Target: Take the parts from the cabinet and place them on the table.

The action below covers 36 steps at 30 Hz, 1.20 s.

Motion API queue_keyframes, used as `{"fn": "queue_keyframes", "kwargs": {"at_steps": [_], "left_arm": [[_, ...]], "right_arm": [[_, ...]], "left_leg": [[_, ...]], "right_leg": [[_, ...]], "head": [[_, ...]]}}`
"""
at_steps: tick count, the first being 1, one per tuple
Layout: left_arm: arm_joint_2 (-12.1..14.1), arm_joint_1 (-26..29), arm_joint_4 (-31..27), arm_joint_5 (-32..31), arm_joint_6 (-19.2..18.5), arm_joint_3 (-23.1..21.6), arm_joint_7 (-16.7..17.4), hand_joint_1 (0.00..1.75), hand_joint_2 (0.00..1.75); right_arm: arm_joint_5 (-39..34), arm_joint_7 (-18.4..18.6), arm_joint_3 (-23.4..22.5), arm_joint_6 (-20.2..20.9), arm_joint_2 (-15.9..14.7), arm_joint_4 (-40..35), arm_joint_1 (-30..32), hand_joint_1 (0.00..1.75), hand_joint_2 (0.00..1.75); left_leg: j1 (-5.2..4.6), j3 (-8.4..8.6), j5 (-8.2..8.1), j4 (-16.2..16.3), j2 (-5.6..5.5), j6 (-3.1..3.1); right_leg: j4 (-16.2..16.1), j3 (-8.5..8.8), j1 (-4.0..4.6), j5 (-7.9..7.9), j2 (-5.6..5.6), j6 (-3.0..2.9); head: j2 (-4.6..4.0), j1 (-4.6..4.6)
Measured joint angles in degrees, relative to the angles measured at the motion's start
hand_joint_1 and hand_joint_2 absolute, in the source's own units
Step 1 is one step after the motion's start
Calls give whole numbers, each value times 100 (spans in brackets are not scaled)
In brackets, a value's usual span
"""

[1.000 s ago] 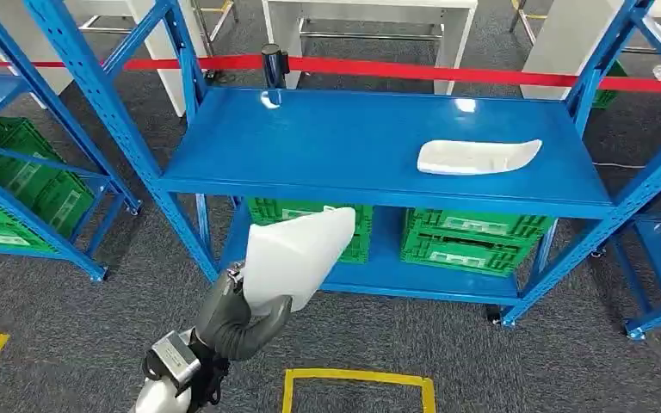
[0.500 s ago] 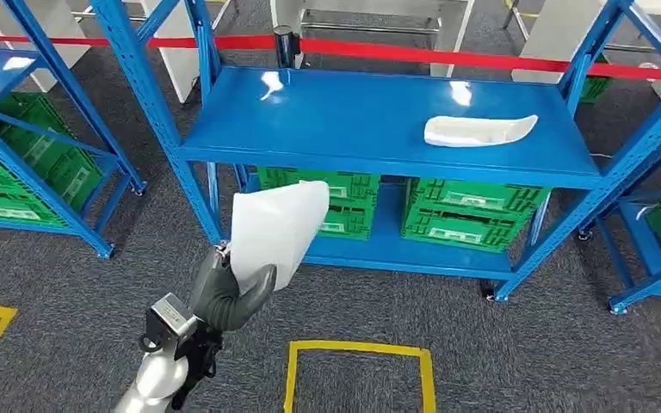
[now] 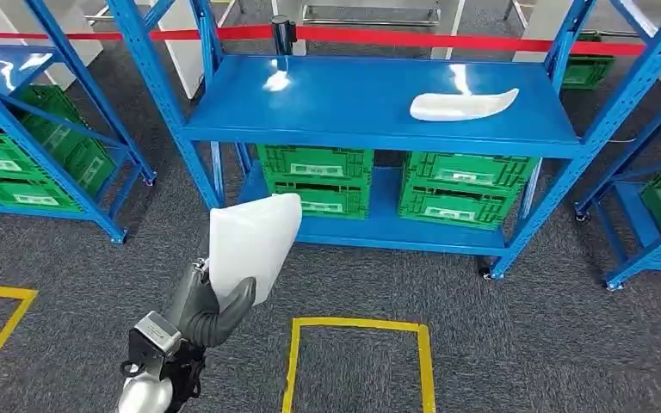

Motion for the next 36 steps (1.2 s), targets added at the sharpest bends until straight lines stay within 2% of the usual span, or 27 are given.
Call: {"fn": "queue_keyframes", "kwargs": {"at_steps": [1, 3, 4, 5, 6, 7, 9, 10, 11, 13, 14, 15, 16, 18, 20, 21, 22, 24, 25, 26, 27, 29, 30, 31, 32, 35, 36], "left_arm": [[0, 2, -26, -15, -2, 7, 0, 175, 175], [0, 47, -66, -26, -2, 44, 4, 175, 175], [2, 79, -85, -35, -2, 63, 2, 175, 175], [2, 106, -99, -39, -2, 74, 2, 175, 175], [0, 120, -120, -39, -2, 88, 4, 175, 175], [0, 149, -147, -44, -2, 96, 4, 175, 175], [0, 214, -188, -66, -2, 112, 18, 175, 175], [0, 244, -195, -85, -9, 122, 26, 175, 175], [-2, 264, -197, -105, -24, 135, 42, 175, 175], [-4, 291, -206, -116, -50, 151, 61, 175, 175], [-7, 298, -223, -118, -63, 157, 68, 175, 175], [-11, 296, -238, -120, -89, 160, 72, 175, 175], [-22, 306, -265, -120, -109, 168, 74, 175, 175], [-26, 299, -269, -118, -158, 190, 83, 175, 175], [-33, 299, -252, -109, -190, 199, 98, 175, 175], [-33, 301, -232, -94, -199, 219, 94, 175, 175], [-33, 295, -212, -85, -210, 236, 87, 175, 175], [-31, 262, -162, -59, -221, 249, 61, 175, 175], [-31, 249, -131, -44, -221, 258, 48, 175, 175], [-31, 232, -92, -31, -221, 269, 37, 175, 175], [-31, 213, -57, -7, -216, 286, 26, 175, 175], [-31, 127, 2, 31, -192, 319, 18, 175, 175], [-33, 59, 28, 48, -179, 332, 15, 175, 175], [-35, -15, 52, 68, -177, 339, 17, 175, 175], [-39, -88, 72, 79, -175, 343, 9, 175, 175], [-41, -186, 181, 94, -168, 383, 7, 175, 175], [-53, -234, 216, 94, -168, 383, 4, 175, 175]], "right_arm": [[-9, -53, 0, 7, 0, 0, 2, 0, 175], [17, -155, 4, 24, 0, 0, 0, 0, 175], [33, -186, 15, 26, 0, 0, 1, 0, 175], [48, -199, 22, 26, -4, 0, 19, 0, 175], [65, -217, 30, 29, -7, 0, 17, 0, 175], [79, -219, 44, 31, -7, 0, 15, 0, 175], [81, -241, 50, 44, -4, 0, 13, 0, 175], [81, -239, 52, 59, -4, 0, 11, 0, 175], [81, -236, 55, 72, -4, 0, 12, 0, 175], [81, -221, 57, 74, -4, 0, 11, 0, 175], [81, -201, 57, 72, -4, 0, 10, 0, 175], [79, -186, 57, 72, -2, 0, 1, 0, 175], [76, -182, 57, 74, 2, 0, -11, 0, 175], [48, -184, 57, 74, 20, 0, -1, 0, 175], [20, -175, 57, 74, 37, 0, 12, 0, 175], [4, -173, 55, 72, 50, 2, 8, 0, 175], [-18, -171, 55, 68, 50, 0, 5, 0, 175], [-26, -171, 55, 48, 50, 0, 13, 0, 175], [-26, -171, 55, 42, 50, 0, 16, 0, 175], [-33, -173, 52, 39, 50, 0, 19, 0, 175], [-39, -182, 48, 39, 50, 0, 21, 0, 175], [-53, -212, 44, 39, 50, 0, 24, 0, 175], [-59, -232, 44, 39, 50, 0, 20, 0, 175], [-66, -243, 42, 42, 50, 0, 14, 0, 175], [-77, -256, 42, 46, 50, 0, 13, 0, 175], [-116, -256, 24, 46, 48, 0, 25, 0, 175], [-134, -236, 9, 46, 42, 0, 36, 0, 175]], "left_leg": [[-36, 294, -172, -450, -4, 25], [-63, 197, -174, -471, -2, 125], [-87, 167, -133, -465, 0, 184], [-46, 105, -23, -509, 21, 265], [-43, 27, 50, -510, 51, 306], [-43, -66, 128, -509, 49, 361], [-50, -270, 287, -502, 52, 369], [-53, -356, 374, -485, 56, 367], [-52, -482, 456, -457, 60, 358], [-43, -734, 593, -383, 60, 322], [-37, -847, 650, -339, 60, 298], [-37, -915, 697, -286, 58, 274], [-63, -990, 741, -238, 47, 224], [-52, -988, 835, -247, 68, 148], [-39, -999, 965, -326, 66, 64], [-13, -1047, 833, -252, 38, 42], [-15, -1142, 427, -29, 23, 13], [1, -1294, -286, 749, 18, -44], [1, -1334, -457, 1123, 18, -61], [1, -1321, -438, 1376, 18, -65], [1, -1213, -258, 1426, 18, -63], [0, -676, 148, 887, 12, -18], [-4, -257, 137, 360, 4, 19], [-30, 165, -103, -197, -6, 58], [-47, 345, -250, -569, -6, 94], [-79, 176, -107, -541, 4, 232], [-40, 99, -13, -554, 47, 288]], "right_leg": [[26, -34, 21, 40, 9, 33], [-16, -33, -2, 163, -6, 101], [-53, -34, -20, 228, -4, 155], [-51, -66, -24, 243, 15, 205], [57, -133, -38, 17, 38, 236], [335, -225, -35, -393, 46, 249], [1162, -395, -41, -1082, 65, 275], [1541, -435, -40, -1208, 68, 284], [1748, -397, -41, -1115, 69, 285], [1497, -17, -45, -664, 68, 277], [1059, 347, -45, -544, 68, 266], [571, 732, -46, -617, 69, 250], [-33, 1098, -11, -940, 79, 212], [-45, 1006, 9, -945, 94, 144], [-77, 936, 13, -821, 78, 29], [-90, 877, -11, -727, 32, -25], [-99, 781, -12, -644, 36, -76], [-96, 591, -5, -487, 27, -92], [-89, 491, -1, -408, 23, -89], [-83, 383, 3, -327, 18, -83], [-72, 297, 5, -244, 12, -75], [-51, 72, 10, -86, 9, -45], [-37, -10, 11, -10, 10, -26], [-21, -51, 30, 39, 14, 6], [-12, -81, 35, 104, 4, 38], [-99, -97, 23, 312, 7, 165], [-45, -139, -26, 237, 35, 204]], "head": [[0, 0], [0, -7], [0, -5], [0, -7], [0, -2], [0, 11], [0, 17], [0, 17], [-2, 20], [0, 22], [0, 22], [0, 22], [0, 31], [0, 26], [0, 28], [0, 33], [0, 9], [0, 4], [0, 2], [0, 2], [0, 2], [0, 0], [0, 0], [0, 0], [0, 4], [0, -13], [0, -26]]}}
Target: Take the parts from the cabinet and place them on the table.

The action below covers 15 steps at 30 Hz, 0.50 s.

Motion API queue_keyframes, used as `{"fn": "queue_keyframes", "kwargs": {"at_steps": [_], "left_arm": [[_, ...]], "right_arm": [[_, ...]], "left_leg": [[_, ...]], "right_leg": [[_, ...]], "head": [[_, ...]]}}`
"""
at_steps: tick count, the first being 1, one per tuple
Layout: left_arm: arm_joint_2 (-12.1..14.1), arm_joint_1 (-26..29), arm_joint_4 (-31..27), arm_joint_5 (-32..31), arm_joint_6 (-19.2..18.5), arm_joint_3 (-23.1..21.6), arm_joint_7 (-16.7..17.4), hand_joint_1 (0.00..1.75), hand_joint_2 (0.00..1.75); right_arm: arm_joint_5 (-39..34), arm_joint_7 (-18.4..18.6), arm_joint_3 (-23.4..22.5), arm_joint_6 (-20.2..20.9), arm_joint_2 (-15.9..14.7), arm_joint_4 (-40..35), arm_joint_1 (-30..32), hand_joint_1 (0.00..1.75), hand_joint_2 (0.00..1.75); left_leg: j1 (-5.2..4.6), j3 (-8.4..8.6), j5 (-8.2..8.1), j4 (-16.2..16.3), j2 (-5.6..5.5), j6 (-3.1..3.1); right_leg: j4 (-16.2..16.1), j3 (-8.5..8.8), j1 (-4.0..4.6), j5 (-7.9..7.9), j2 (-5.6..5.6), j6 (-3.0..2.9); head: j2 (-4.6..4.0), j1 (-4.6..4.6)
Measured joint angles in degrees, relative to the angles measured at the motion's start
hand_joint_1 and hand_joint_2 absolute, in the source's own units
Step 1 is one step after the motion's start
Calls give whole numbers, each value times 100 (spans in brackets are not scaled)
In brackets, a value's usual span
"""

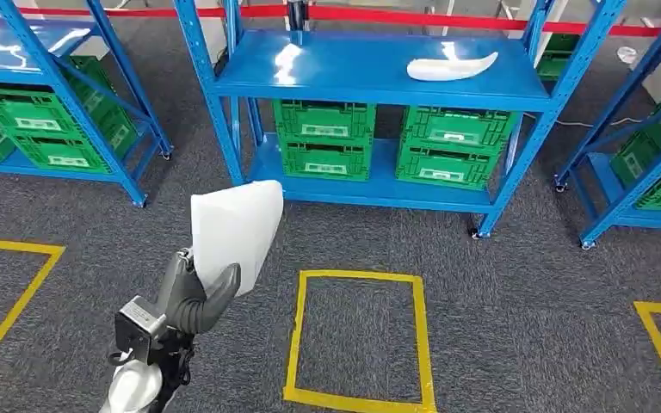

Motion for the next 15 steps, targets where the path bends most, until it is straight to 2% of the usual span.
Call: {"fn": "queue_keyframes", "kwargs": {"at_steps": [1, 2, 3, 4, 5, 6, 7, 8, 9, 10, 11, 12, 14, 15], "left_arm": [[-24, -48, 43, 0, 0, 0, 11, 175, 175], [-46, -94, 74, 0, 0, 0, 11, 175, 175], [-63, -141, 109, 0, 0, 0, 13, 175, 175], [-65, -196, 153, 0, 0, 0, 15, 175, 175], [-65, -253, 203, 0, 0, 0, 18, 175, 175], [-65, -286, 240, 11, 2, 0, 15, 175, 175], [-65, -318, 271, 42, 9, 0, 15, 175, 175], [-65, -344, 297, 48, 22, 0, 15, 175, 175], [-65, -365, 317, 55, 31, 0, 13, 175, 175], [-65, -380, 321, 61, 57, 0, 11, 175, 175], [-61, -397, 326, 79, 92, 2, -2, 175, 175], [-61, -405, 334, 90, 116, 4, -7, 175, 175], [-59, -402, 341, 103, 149, 4, -39, 175, 175], [-44, -386, 345, 105, 188, 4, -42, 175, 175]], "right_arm": [[-20, 30, -15, -2, -4, 0, 0, 0, 175], [-37, 46, -24, -9, -4, 0, 2, 0, 175], [-41, 74, -28, -15, -4, 0, 1, 0, 175], [-44, 118, -35, -17, -13, 0, -1, 0, 175], [-46, 155, -50, -17, -15, 0, -1, 0, 175], [-52, 197, -61, -17, -15, 0, 0, 0, 175], [-68, 243, -70, -17, -17, 0, 0, 0, 175], [-81, 269, -81, -18, -17, 0, 0, 0, 175], [-83, 288, -89, -17, -17, 0, -1, 0, 175], [-85, 313, -96, -17, -13, 0, -18, 0, 175], [-85, 317, -101, -17, -13, 0, -21, 0, 175], [-85, 328, -105, -15, -9, 0, -16, 0, 175], [-76, 345, -107, 7, 0, 2, -10, 0, 175], [-57, 343, -105, 35, 17, 2, -1, 0, 175]], "left_leg": [[-2, -85, 68, 3, 4, 54], [-1, -178, 148, 4, 4, 77], [-2, -271, 222, 7, 6, 77], [-4, -355, 301, 20, 9, 73], [-4, -465, 385, 42, 13, 69], [0, -582, 456, 73, 19, 56], [8, -703, 516, 115, 20, 32], [20, -811, 560, 164, 24, 6], [27, -905, 598, 220, 25, -22], [21, -985, 631, 281, 27, -66], [6, -1032, 665, 329, 24, -112], [-1, -1028, 698, 338, 35, -145], [8, -1046, 797, 289, 33, -217], [29, -1076, 800, 313, 22, -255]], "right_leg": [[157, -86, 8, -309, 18, 24], [510, -188, 6, -720, 36, 40], [934, -289, 5, -1058, 44, 54], [1377, -372, 6, -1294, 45, 67], [1703, -391, 5, -1329, 45, 78], [1778, -314, 0, -1180, 44, 82], [1640, -121, -7, -944, 43, 85], [1307, 170, -17, -770, 43, 88], [833, 545, -29, -724, 42, 93], [266, 927, -35, -997, 47, 82], [38, 1042, 14, -1103, 78, -17], [46, 952, 14, -1091, 81, -47], [72, 906, 26, -1039, 70, -142], [39, 843, -3, -947, 37, -217]], "head": [[0, 22], [0, 42], [0, 44], [0, 46], [0, 46], [0, 48], [0, 50], [0, 50], [0, 50], [0, 55], [0, 57], [0, 57], [0, 66], [0, 66]]}}
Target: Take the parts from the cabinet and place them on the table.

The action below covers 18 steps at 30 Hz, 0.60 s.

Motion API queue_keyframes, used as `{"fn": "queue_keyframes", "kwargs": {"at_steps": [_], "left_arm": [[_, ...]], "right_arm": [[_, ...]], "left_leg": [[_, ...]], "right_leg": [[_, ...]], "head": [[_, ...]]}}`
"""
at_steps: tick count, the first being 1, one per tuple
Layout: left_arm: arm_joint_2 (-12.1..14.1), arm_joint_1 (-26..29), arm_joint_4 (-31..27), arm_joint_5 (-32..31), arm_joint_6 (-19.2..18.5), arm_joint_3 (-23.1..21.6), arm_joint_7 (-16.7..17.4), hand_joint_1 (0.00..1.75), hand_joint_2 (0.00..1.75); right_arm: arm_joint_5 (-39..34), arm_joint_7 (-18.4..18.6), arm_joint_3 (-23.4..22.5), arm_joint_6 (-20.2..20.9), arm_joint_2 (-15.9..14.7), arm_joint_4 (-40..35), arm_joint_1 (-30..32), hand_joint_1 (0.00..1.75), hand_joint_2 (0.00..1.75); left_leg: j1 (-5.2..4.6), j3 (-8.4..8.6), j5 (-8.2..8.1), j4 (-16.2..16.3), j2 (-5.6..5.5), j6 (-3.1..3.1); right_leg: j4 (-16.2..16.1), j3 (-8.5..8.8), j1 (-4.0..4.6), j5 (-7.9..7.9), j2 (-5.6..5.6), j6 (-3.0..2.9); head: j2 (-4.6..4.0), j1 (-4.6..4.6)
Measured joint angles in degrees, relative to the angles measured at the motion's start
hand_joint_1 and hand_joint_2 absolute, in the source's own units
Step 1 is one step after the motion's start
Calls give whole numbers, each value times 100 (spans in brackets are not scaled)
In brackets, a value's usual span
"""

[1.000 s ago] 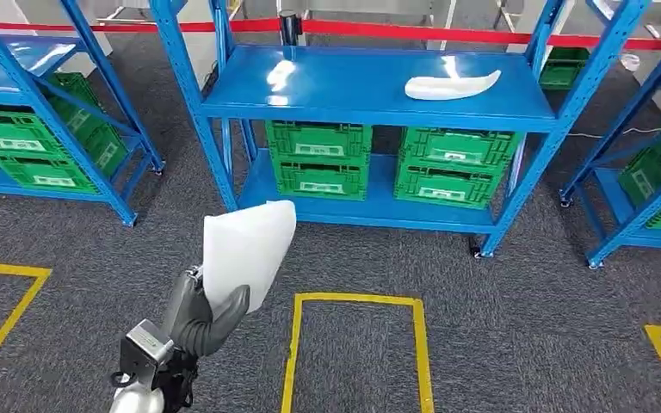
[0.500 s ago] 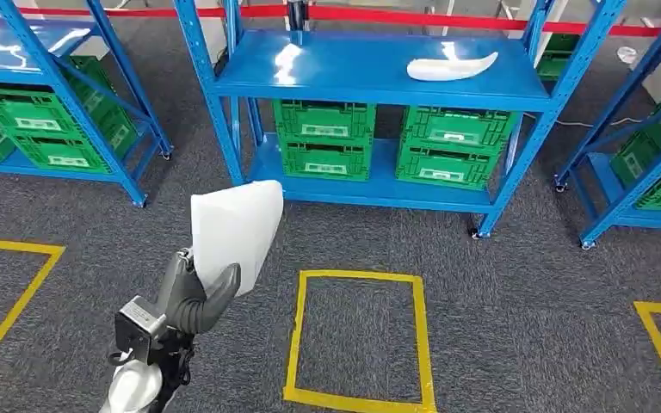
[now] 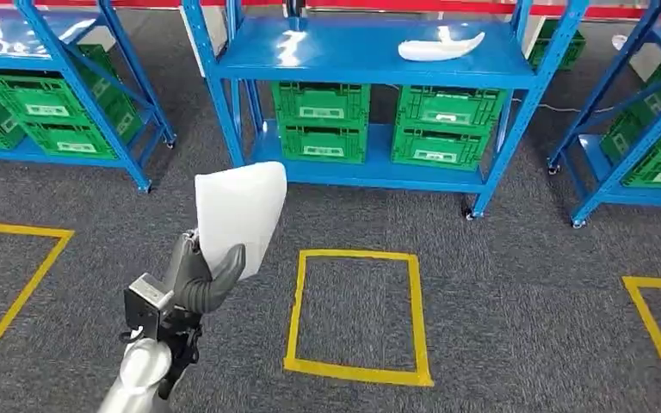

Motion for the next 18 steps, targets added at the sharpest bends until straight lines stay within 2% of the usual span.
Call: {"fn": "queue_keyframes", "kwargs": {"at_steps": [1, 2, 3, 4, 5, 6, 7, 8, 9, 10, 11, 12, 14, 15, 16, 17, 18], "left_arm": [[26, 28, -4, 4, 44, 2, -9, 175, 175], [37, 57, -9, 4, 57, 4, -13, 175, 175], [57, 84, -20, 4, 90, 7, -13, 175, 175], [76, 134, -31, 4, 129, 18, -13, 175, 175], [83, 192, -53, 4, 160, 44, -13, 175, 175], [94, 264, -72, 4, 195, 61, -13, 175, 175], [98, 342, -114, 4, 239, 94, -11, 175, 175], [100, 403, -153, 2, 267, 123, -9, 175, 175], [103, 442, -177, -2, 284, 144, -11, 175, 175], [109, 471, -241, -2, 298, 182, -9, 175, 175], [111, 486, -306, -2, 302, 212, -9, 175, 175], [111, 506, -341, -4, 308, 234, -15, 175, 175], [114, 603, -391, -4, 324, 313, -13, 175, 175], [114, 646, -407, -4, 330, 345, -11, 175, 175], [111, 659, -426, -4, 330, 361, -15, 175, 175], [111, 681, -461, -4, 330, 393, -13, 175, 175], [111, 723, -483, -4, 330, 422, -13, 175, 175]], "right_arm": [[22, -26, 0, 13, 0, -2, -4, 0, 175], [31, -39, 0, 29, 0, -2, -4, 0, 175], [52, -70, 0, 46, 0, -2, -5, 0, 175], [79, -116, 0, 74, 4, -2, -4, 0, 175], [96, -162, 5, 107, 7, -2, -3, 0, 175], [118, -219, 9, 125, 7, -2, -1, 0, 175], [158, -306, 29, 158, 7, -2, 0, 0, 175], [173, -365, 51, 177, 9, -2, -1, 0, 175], [186, -405, 64, 186, 9, -2, -6, 0, 175], [206, -468, 85, 206, 20, -2, -16, 0, 175], [219, -507, 103, 210, 31, -2, -24, 0, 175], [223, -522, 112, 214, 31, -2, -32, 0, 175], [238, -544, 144, 208, 31, -2, -68, 0, 175], [247, -549, 158, 208, 28, -2, -62, 0, 175], [267, -551, 164, 205, 26, -2, -81, 0, 175], [280, -548, 186, 205, 26, -2, -102, 0, 175], [282, -557, 195, 205, 29, -2, -111, 0, 175]], "left_leg": [[7, -91, -267, 128, -26, -32], [10, -172, -634, 400, -42, -53], [12, -259, -982, 789, -47, -77], [11, -344, -1263, 1247, -49, -87], [10, -374, -1357, 1577, -51, -87], [9, -315, -1261, 1724, -54, -76], [6, -142, -1062, 1629, -56, -51], [-2, 117, -853, 1346, -60, -10], [-29, 469, -753, 896, -63, 49], [-61, 919, -821, 322, -64, 130], [-88, 1297, -1046, -254, -49, 176], [-92, 1255, -1055, -289, -50, 143], [-129, 1166, -967, -306, -52, 211], [-106, 1118, -870, -357, -45, 258], [-68, 1049, -788, -361, -17, 298], [-61, 948, -715, -359, -23, 353], [-60, 852, -647, -356, -20, 363]], "right_leg": [[-3, -61, 0, 68, -17, -43], [-5, -137, 0, 129, -22, -77], [-4, -216, 6, 196, -22, -86], [-1, -317, 17, 276, -22, -90], [5, -412, 27, 346, -24, -89], [12, -486, 37, 418, -29, -88], [16, -587, 46, 489, -29, -85], [22, -673, 60, 557, -27, -77], [24, -747, 73, 620, -26, -71], [31, -780, 71, 684, -25, -58], [43, -823, 105, 731, -28, -21], [20, -826, 87, 805, -47, 6], [-45, -830, 43, 939, -55, 84], [-78, -850, 85, 1003, -42, 140], [-18, -899, 45, 862, -21, 157], [242, -1007, 46, 470, -8, 184], [651, -1109, 30, 63, -2, 211]], "head": [[0, -13], [0, -20], [0, -22], [0, -22], [0, -22], [0, -22], [0, -24], [0, -24], [0, -26], [0, -22], [0, -26], [0, -9], [0, -37], [0, -44], [0, -48], [0, -18], [0, -6]]}}
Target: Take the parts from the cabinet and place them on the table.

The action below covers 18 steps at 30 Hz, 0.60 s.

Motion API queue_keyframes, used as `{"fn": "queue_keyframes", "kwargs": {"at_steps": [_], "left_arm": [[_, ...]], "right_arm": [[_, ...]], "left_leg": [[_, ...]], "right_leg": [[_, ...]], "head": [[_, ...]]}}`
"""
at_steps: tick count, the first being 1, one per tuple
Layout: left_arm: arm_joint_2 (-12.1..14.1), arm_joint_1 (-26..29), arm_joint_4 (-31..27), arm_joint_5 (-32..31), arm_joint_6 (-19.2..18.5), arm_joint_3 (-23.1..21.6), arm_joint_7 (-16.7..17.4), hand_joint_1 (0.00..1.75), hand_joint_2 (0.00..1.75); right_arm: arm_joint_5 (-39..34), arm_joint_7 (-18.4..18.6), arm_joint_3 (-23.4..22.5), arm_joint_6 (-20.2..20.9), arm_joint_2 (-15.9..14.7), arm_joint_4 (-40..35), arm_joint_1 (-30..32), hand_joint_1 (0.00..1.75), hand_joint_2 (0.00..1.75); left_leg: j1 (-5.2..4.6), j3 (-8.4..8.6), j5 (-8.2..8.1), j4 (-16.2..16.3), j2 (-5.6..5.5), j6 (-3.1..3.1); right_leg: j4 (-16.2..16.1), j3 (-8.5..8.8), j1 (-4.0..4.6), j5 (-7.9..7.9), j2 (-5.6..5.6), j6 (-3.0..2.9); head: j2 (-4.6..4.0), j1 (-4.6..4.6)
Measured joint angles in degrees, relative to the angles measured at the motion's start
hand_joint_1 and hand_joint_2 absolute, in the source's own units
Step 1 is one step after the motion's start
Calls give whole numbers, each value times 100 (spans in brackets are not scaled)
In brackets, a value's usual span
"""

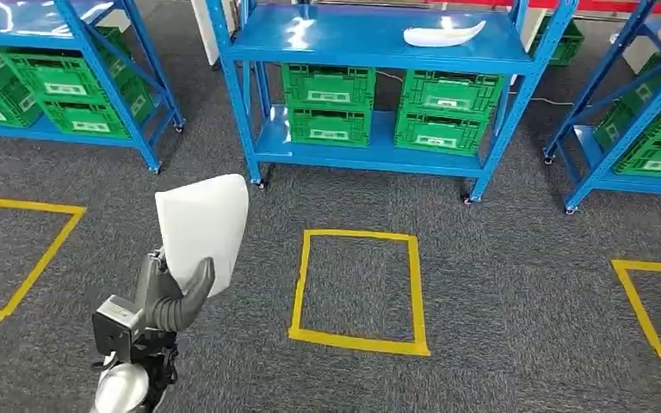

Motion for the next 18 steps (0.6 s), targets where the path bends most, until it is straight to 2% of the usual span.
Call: {"fn": "queue_keyframes", "kwargs": {"at_steps": [1, 2, 3, 4, 5, 6, 7, 8, 9, 10, 12, 13, 14, 15, 16, 17, 18], "left_arm": [[0, 50, -33, -2, 0, 39, -2, 175, 175], [0, 84, -44, -6, 0, 78, -4, 175, 175], [0, 113, -48, -11, 0, 116, -7, 175, 175], [0, 135, -57, -13, -9, 140, -9, 175, 175], [-2, 152, -74, -18, -33, 177, -11, 175, 175], [-7, 158, -92, -31, -42, 203, -11, 175, 175], [-9, 159, -118, -50, -55, 218, -11, 175, 175], [-13, 172, -155, -57, -66, 238, -9, 175, 175], [-13, 167, -184, -63, -81, 262, -13, 175, 175], [-22, 165, -183, -72, -105, 275, -13, 175, 175], [-28, 171, -192, -114, -125, 288, -9, 175, 175], [-28, 178, -192, -116, -129, 304, -11, 175, 175], [-28, 180, -192, -118, -131, 326, -9, 175, 175], [-31, 173, -197, -120, -138, 341, -11, 175, 175], [-24, 169, -201, -120, -138, 358, -9, 175, 175], [-22, 169, -201, -120, -138, 378, -9, 175, 175], [-20, 168, -203, -120, -138, 398, -9, 175, 175]], "right_arm": [[9, -2, 15, 11, -2, 0, -21, 0, 175], [28, 0, 30, 18, -2, 0, -36, 0, 175], [39, 2, 52, 19, -2, 0, -48, 0, 175], [39, 4, 63, 22, -2, 0, -53, 0, 175], [42, 13, 74, 26, 0, 0, -56, 0, 175], [46, 20, 87, 28, 0, 0, -57, 0, 175], [48, 17, 94, 31, 7, 0, -67, 0, 175], [50, 20, 98, 37, 22, 0, -83, 0, 175], [48, 17, 105, 46, 28, 0, -81, 0, 175], [48, 17, 107, 61, 44, 0, -75, 0, 175], [39, 20, 109, 103, 55, 0, -54, 0, 175], [29, 20, 111, 114, 74, 0, -41, 0, 175], [6, 20, 111, 116, 72, 0, -38, 0, 175], [-7, 17, 111, 118, 72, 0, -28, 0, 175], [-15, 17, 111, 125, 74, 0, -18, 0, 175], [-22, 17, 111, 125, 74, 0, -5, 0, 175], [-31, 17, 109, 125, 74, 0, 12, 0, 175]], "left_leg": [[-3, -81, 72, 3, 8, -2], [-3, -147, 142, 15, 19, -6], [-1, -243, 217, 36, 27, -10], [3, -355, 287, 66, 30, -23], [13, -484, 353, 116, 26, -48], [22, -592, 393, 167, 21, -76], [26, -673, 432, 241, 14, -108], [5, -753, 458, 297, 12, -145], [4, -769, 493, 319, 18, -189], [5, -765, 532, 315, 22, -221], [18, -773, 642, 276, 17, -300], [36, -812, 602, 305, 6, -331], [40, -903, 327, 443, -15, -369], [54, -1004, -94, 811, -24, -404], [59, -1092, -406, 1218, -25, -431], [58, -1169, -624, 1643, -26, -447], [59, -1186, -669, 1931, -27, -452]], "right_leg": [[466, -89, -9, -321, 1, 27], [848, -132, -10, -462, 1, 47], [1085, -104, -13, -398, 0, 59], [1099, 13, -21, -209, 0, 66], [874, 266, -29, 37, -1, 70], [474, 604, -34, 160, -2, 67], [-75, 1037, -42, 100, 0, 61], [-596, 1354, -23, -192, 4, 26], [-713, 1414, 1, -263, 30, -56], [-727, 1343, -2, -249, 25, -76], [-719, 1291, 18, -157, 13, -182], [-740, 1235, -15, -83, -21, -240], [-742, 1171, -17, -20, -25, -271], [-742, 1085, -17, 47, -35, -306], [-739, 1014, -13, 109, -35, -312], [-734, 925, -7, 175, -35, -309], [-726, 839, -4, 243, -37, -301]], "head": [[0, 6], [0, 6], [0, 11], [0, 11], [0, 13], [0, 13], [0, 13], [0, 22], [0, 13], [0, 24], [0, 28], [0, 31], [0, 2], [0, -2], [0, -7], [0, -7], [0, -7]]}}
